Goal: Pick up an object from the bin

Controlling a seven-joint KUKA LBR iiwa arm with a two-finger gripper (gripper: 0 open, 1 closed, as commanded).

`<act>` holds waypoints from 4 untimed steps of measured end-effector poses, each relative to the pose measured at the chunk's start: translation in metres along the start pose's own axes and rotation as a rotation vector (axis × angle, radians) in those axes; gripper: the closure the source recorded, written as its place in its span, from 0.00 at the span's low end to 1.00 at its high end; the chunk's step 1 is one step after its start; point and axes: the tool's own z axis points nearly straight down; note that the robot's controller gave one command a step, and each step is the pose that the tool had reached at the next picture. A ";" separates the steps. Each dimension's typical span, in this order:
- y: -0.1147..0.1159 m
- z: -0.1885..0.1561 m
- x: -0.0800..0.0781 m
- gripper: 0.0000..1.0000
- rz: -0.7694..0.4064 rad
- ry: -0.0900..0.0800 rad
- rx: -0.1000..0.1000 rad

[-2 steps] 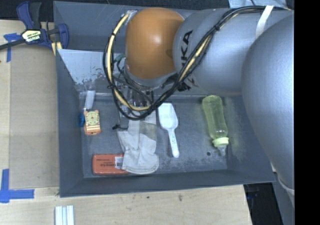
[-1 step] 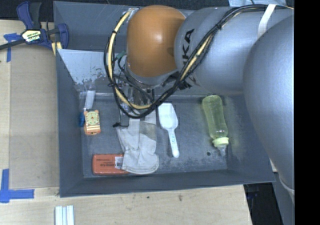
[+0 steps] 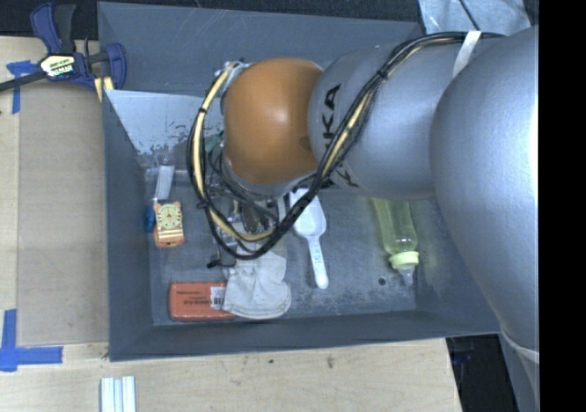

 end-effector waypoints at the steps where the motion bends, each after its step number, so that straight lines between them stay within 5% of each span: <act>1: -0.026 0.031 -0.002 0.00 -0.120 0.009 -0.001; 2: -0.002 0.024 0.032 0.00 -0.154 0.008 -0.001; 3: -0.067 0.064 -0.025 0.00 -0.198 0.005 -0.001; 4: 0.015 0.066 0.059 1.00 -0.232 -0.004 -0.004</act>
Offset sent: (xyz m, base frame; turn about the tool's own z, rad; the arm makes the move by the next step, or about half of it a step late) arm -0.0583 0.0073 -0.0199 -0.1722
